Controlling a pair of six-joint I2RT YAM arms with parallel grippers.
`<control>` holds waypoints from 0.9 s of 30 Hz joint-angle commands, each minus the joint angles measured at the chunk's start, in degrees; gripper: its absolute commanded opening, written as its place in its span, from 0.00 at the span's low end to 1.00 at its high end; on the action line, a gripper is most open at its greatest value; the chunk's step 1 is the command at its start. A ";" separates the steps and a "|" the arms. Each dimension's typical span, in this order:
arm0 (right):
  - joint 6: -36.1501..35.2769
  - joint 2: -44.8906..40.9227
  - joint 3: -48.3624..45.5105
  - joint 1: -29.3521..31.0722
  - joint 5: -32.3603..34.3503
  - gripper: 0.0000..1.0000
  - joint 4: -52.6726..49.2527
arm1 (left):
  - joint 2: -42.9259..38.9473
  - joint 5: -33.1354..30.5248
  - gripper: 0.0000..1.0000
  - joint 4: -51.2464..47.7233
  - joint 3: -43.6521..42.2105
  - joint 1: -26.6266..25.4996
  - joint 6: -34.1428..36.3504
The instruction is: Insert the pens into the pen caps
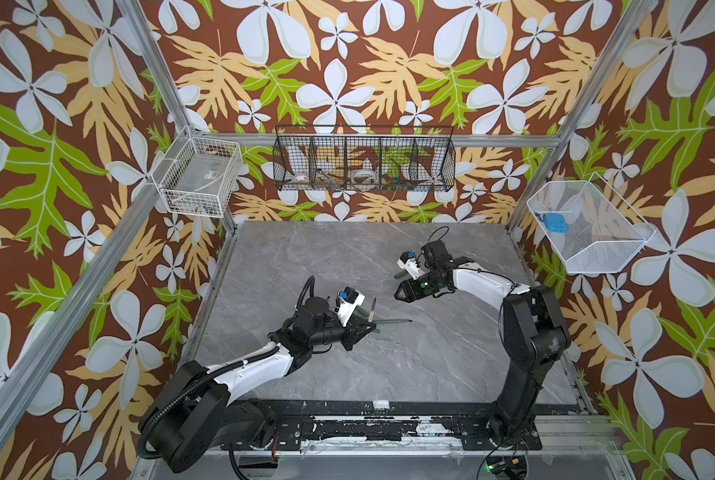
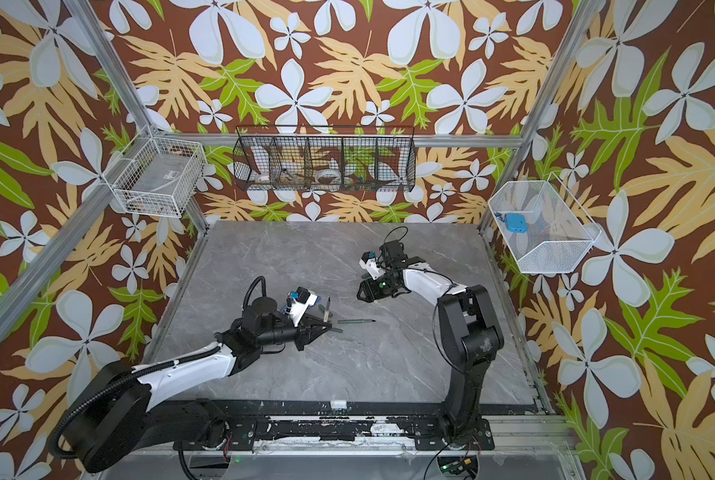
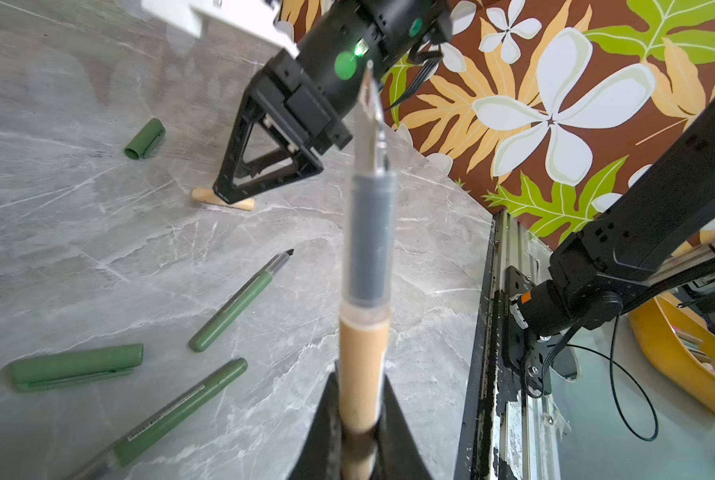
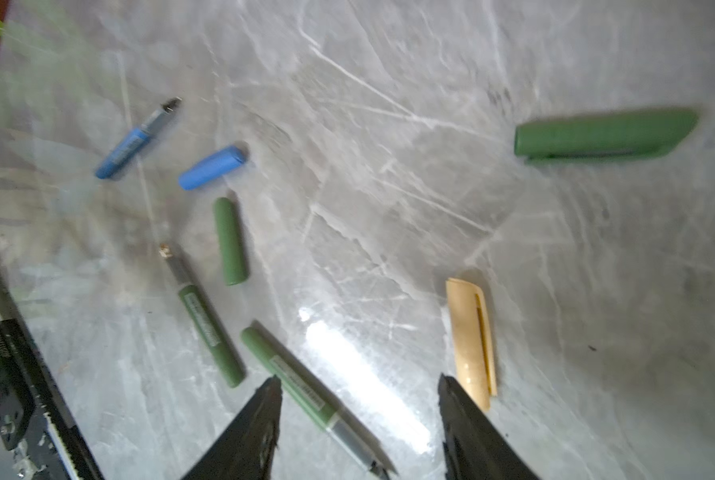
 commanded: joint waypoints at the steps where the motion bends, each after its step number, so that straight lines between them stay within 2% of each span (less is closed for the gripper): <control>1: 3.56 -1.85 1.85 0.36 8.49 0.60 -3.91 | 0.03 0.29 0.00 1.13 0.40 0.07 0.00; 6: 1.52 2.02 5.96 0.57 16.26 0.60 -10.19 | -0.92 -0.12 0.00 1.06 0.14 0.00 0.09; 15: -8.33 10.88 13.73 2.60 18.95 0.63 -17.57 | -0.72 -0.57 0.00 1.22 0.05 -0.02 0.15; 21: -8.60 15.14 18.01 3.43 24.15 0.63 -20.20 | -0.98 -0.76 0.00 1.04 0.05 -0.02 0.10; 27: -8.65 16.52 19.42 3.61 24.62 0.63 -20.97 | -1.95 -0.58 0.00 1.12 -0.22 -0.02 0.20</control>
